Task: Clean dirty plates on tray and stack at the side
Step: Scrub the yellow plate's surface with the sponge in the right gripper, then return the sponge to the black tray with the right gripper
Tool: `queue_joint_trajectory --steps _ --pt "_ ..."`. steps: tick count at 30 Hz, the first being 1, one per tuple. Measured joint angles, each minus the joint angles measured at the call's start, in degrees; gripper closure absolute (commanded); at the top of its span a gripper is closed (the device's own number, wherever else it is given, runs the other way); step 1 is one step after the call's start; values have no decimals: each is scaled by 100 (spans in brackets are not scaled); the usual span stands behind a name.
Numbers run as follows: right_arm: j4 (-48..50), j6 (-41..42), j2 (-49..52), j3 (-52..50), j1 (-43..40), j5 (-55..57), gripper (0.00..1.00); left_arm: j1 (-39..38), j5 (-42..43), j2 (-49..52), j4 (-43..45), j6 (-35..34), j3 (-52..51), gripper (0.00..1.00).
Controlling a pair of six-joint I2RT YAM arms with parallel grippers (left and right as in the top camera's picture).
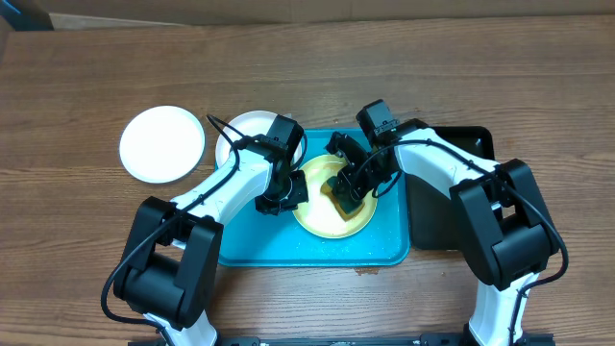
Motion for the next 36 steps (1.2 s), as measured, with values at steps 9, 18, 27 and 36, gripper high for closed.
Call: queue_joint_trajectory --steps 9,18,27,36 --pt "273 -562 0 0 -72 98 96 0 0 0 2 0 0 96" --pt "424 -922 0 68 -424 155 96 0 -2 0 2 0 0 96" --pt "175 -1056 0 863 -437 -90 96 0 -2 0 7 0 0 96" --pt "-1086 -975 -444 1572 -612 -710 96 0 -2 0 7 2 0 90"
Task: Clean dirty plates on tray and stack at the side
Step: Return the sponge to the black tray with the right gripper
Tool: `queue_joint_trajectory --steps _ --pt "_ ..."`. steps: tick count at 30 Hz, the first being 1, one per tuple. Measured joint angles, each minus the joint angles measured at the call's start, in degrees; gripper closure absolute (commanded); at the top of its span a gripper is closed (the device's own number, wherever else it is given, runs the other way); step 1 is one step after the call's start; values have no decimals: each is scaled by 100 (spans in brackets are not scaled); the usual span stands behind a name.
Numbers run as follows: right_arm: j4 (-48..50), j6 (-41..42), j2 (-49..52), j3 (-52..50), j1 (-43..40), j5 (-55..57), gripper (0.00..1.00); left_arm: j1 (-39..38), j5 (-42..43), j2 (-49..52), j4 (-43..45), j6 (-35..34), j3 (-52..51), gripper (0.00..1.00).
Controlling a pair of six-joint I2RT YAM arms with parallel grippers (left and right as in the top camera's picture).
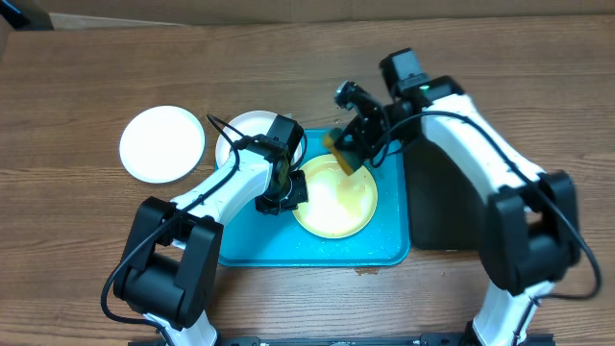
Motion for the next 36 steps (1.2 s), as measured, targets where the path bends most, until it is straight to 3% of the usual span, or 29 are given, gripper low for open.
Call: queue_joint_trajectory --steps 2,7,13,19,21,26,27,36 --pt "-219 205 -293 52 -210 138 96 0 -2 0 0 4 0 78" --pt "-826 1025 -870 170 -1154 787 96 0 -4 0 -9 15 -4 64" --pt "-1126 1937 -927 -31 -2157 1554 96 0 -4 0 28 22 -4 63" --pt "-802 2253 -911 -1032 -2166 2083 96 0 -4 0 52 20 -7 63" --pt "-459 2400 -896 -1434 -2048 2323 88 0 -4 0 55 22 -7 63" --pt "-109 2544 -894 -1818 -1764 2811 48 0 -4 0 50 22 -9 64" --pt "-46 2542 -894 -1818 -1714 2865 44 0 -4 0 55 22 -9 63" --pt "-407 3115 -894 -1871 -1611 3311 36 0 -4 0 33 24 -9 63"
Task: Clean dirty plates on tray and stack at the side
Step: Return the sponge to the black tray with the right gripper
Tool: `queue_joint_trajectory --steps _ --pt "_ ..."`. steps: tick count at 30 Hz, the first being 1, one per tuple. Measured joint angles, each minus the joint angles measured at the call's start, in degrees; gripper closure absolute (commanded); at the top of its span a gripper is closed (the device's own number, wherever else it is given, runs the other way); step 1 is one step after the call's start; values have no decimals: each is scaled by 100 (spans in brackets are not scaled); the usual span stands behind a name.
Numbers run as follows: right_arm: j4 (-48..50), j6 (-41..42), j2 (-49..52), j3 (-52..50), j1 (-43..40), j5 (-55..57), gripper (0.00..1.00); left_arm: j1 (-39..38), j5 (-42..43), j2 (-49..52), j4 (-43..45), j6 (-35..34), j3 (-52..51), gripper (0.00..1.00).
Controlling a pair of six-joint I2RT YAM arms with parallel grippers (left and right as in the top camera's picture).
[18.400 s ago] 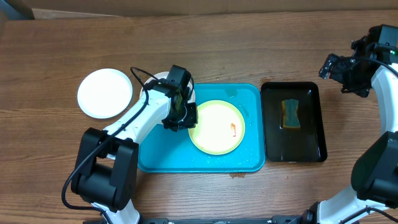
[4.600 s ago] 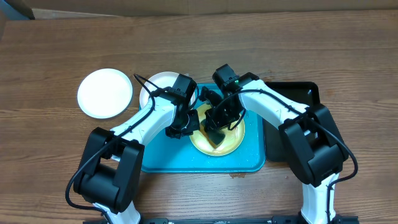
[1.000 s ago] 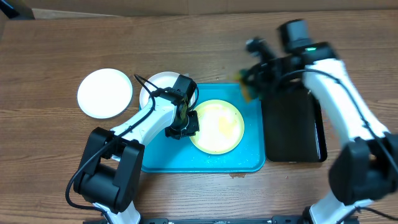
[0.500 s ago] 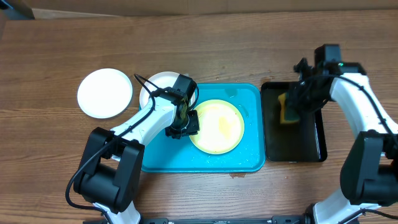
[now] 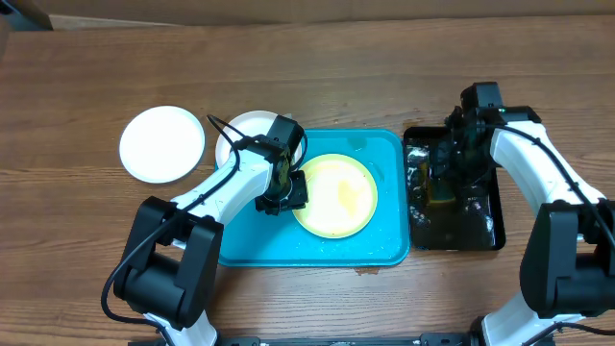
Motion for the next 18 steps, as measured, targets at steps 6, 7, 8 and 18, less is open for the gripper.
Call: queue_joint_trajectory --steps 6,7,8,18 --pt "557 166 -2 -612 190 157 35 0 0 0 0 0 -2 63" --pt "688 177 -2 -748 258 188 35 0 0 0 0 0 -2 63" --pt "793 190 -2 -859 317 219 35 0 0 0 0 0 -2 64" --pt "1078 249 -66 -1137 446 531 38 0 0 0 0 0 -2 62"
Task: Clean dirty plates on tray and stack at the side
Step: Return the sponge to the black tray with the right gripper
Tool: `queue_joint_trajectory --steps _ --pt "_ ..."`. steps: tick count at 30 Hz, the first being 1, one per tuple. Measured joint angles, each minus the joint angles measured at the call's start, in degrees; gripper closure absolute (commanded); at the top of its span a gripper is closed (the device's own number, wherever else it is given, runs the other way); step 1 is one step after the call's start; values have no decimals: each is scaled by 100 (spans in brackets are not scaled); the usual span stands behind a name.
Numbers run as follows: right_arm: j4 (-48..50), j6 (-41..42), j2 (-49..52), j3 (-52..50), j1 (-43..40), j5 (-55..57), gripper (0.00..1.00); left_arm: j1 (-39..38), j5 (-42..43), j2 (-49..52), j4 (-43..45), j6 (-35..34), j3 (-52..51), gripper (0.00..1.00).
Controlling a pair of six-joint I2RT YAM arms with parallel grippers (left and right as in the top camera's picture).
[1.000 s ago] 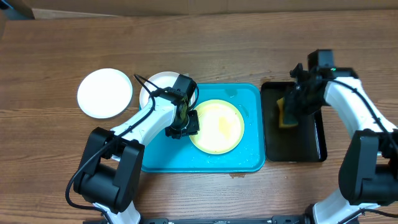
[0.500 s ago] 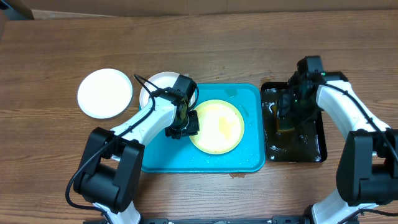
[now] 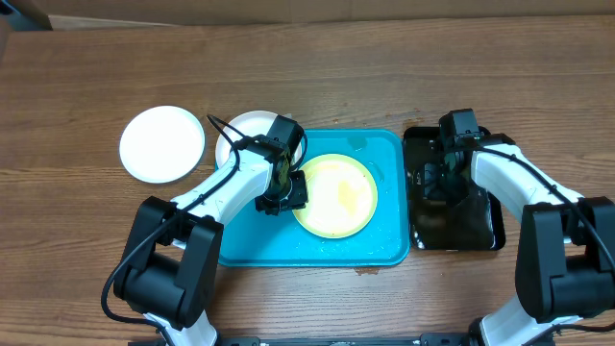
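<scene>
A yellow plate lies on the blue tray. My left gripper is at the plate's left rim and looks shut on it. My right gripper is low over the black tray to the right. The overhead view does not show how its jaws stand. The sponge is hidden; I cannot tell whether it is under or in the right gripper. One white plate rests on the table at the far left. Another white plate lies partly under my left arm.
The black tray stands right beside the blue tray's right edge and looks wet inside. Bare wooden table lies behind both trays and at the far left and right.
The right gripper has shifted a little left and toward the back inside the black tray. The yellowish sponge seen under it before no longer shows. The left gripper and plate have not moved.
The right gripper first pressed a sponge on the yellow plate while the left held the rim. Then it held the sponge above the plate's back edge. Later it was over the black tray with the sponge, and it stays there now.
</scene>
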Motion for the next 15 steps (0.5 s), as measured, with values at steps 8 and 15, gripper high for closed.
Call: queue_joint_trajectory --steps 8,15 --pt "-72 -17 -11 2 15 42 76 0 0 0 0 -2 0 62" --pt "216 -46 -9 68 2 35 11 0 -2 0 -4 0 0 62"
